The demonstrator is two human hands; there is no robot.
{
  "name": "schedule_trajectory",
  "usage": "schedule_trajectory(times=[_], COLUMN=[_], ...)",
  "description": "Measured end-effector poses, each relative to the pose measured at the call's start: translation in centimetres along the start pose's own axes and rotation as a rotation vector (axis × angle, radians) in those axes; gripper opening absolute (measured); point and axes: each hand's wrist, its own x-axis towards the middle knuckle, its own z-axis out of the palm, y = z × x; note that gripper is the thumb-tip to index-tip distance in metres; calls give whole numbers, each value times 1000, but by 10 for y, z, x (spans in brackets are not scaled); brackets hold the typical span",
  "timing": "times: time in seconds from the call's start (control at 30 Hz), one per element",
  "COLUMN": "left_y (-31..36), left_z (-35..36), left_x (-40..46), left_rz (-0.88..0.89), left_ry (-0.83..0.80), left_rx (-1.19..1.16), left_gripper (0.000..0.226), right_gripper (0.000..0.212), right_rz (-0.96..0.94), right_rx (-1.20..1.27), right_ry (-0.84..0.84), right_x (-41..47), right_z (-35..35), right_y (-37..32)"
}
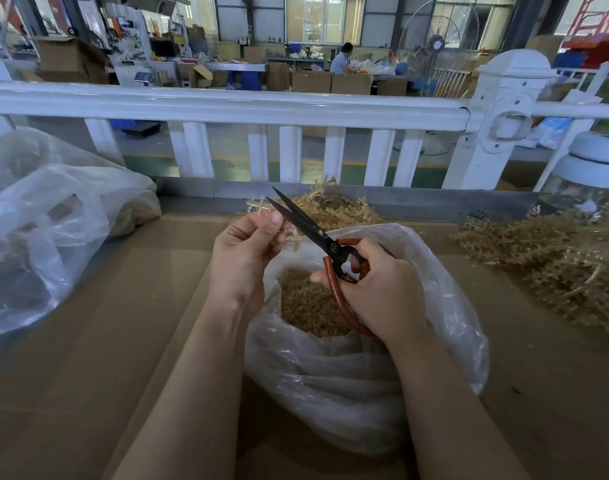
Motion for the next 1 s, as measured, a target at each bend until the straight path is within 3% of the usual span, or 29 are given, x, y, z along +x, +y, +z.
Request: schedule_trajectory(times=[0.27,0.33,0.53,0.67,1.0], left_y=[-2,-3,-3,-4,-5], left_z=[-1,-1,0,-1,-2], left_x=[0,0,-1,0,1], left_rz=[73,90,97,87,66], left_ry=[-69,-81,-120,-129,-148], left_rx=[177,207,257,246,223], left_gripper=[8,20,25,34,18], right_gripper=[66,64,75,68,63], right_rz=[18,22,25,20,-5], right_rx=[-62,-65,-54,-72,-70], right_ry=[12,-1,-10,6,23], right_x=[1,2,2,2,1], right_z=[-1,0,-1,-1,-1], right_y=[0,1,0,-2,-2])
